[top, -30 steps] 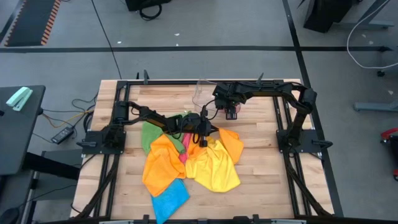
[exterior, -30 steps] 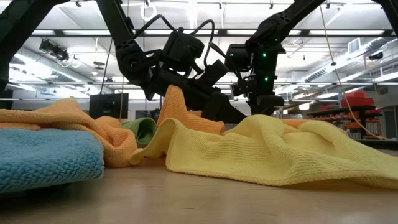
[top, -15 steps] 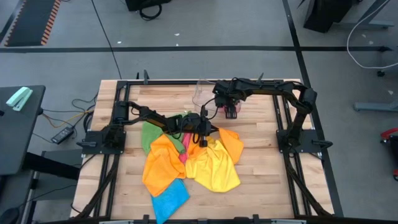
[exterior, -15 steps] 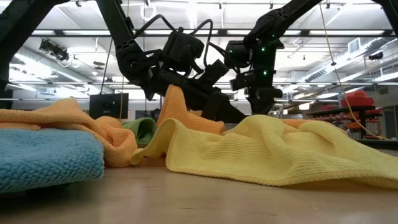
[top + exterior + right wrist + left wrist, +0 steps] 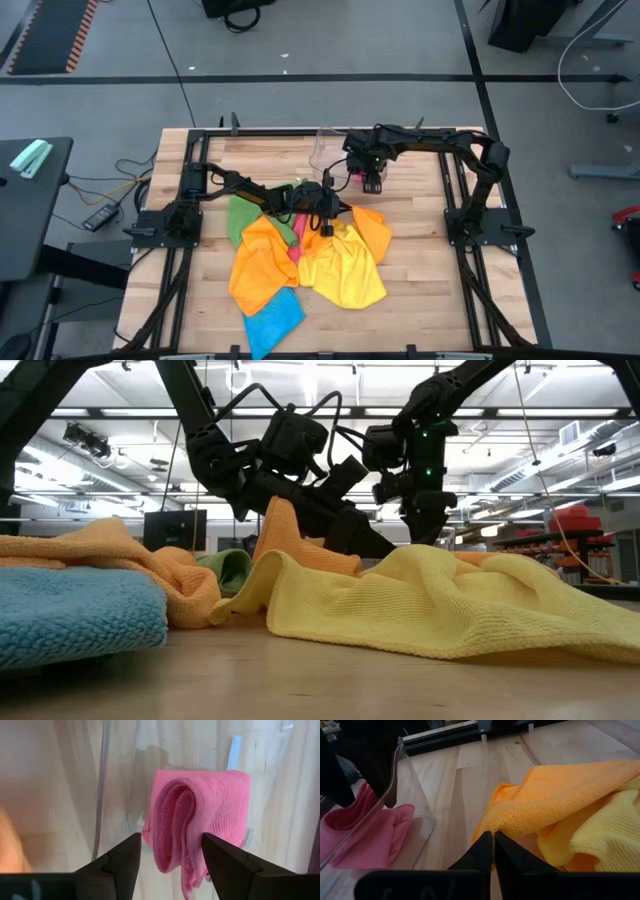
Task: Fold microfiber towels
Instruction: Put the pink microfiber cloth into the transparent bin
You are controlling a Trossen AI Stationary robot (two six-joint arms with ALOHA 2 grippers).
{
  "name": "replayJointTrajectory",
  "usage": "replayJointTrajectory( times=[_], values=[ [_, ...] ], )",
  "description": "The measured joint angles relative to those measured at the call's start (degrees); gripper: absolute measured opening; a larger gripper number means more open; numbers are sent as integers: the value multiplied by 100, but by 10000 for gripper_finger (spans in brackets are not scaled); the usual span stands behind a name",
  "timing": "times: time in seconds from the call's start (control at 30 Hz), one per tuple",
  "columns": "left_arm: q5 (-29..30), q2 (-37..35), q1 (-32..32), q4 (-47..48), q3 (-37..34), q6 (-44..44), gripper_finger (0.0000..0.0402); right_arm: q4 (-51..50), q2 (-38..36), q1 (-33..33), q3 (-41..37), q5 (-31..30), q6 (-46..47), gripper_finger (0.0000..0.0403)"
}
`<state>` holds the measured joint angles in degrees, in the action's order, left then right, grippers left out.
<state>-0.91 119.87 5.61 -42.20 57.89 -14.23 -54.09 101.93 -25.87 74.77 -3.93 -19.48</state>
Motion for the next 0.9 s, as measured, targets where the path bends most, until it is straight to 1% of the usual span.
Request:
replayJointTrajectory(
  times=[0.07, 0.2, 0.23, 0.33, 0.53, 0.73, 0.9],
  values=[
    [0, 0, 0, -2, -2, -1, 31, -83, 0, -7, 81, 88, 83, 218],
    [0, 0, 0, -6, 0, -1, 28, -76, -2, -148, 108, 667, 155, 218],
    [-2, 0, 0, -2, -2, -1, 26, -49, -2, -186, 83, 732, 167, 218],
    [-2, 0, 0, -1, -2, -2, 20, 53, -2, -296, -1, 730, 281, 218],
    [-2, 0, -2, -3, -2, 1, 21, 623, -2, -341, -197, 748, 425, 218],
    [-2, 0, -2, -15, -2, 1, 33, 705, -2, -374, -386, 1014, 528, 218],
    [-2, 0, -2, -50, -2, -3, 25, 799, -2, -486, -456, 1177, 686, 218]
  ],
)
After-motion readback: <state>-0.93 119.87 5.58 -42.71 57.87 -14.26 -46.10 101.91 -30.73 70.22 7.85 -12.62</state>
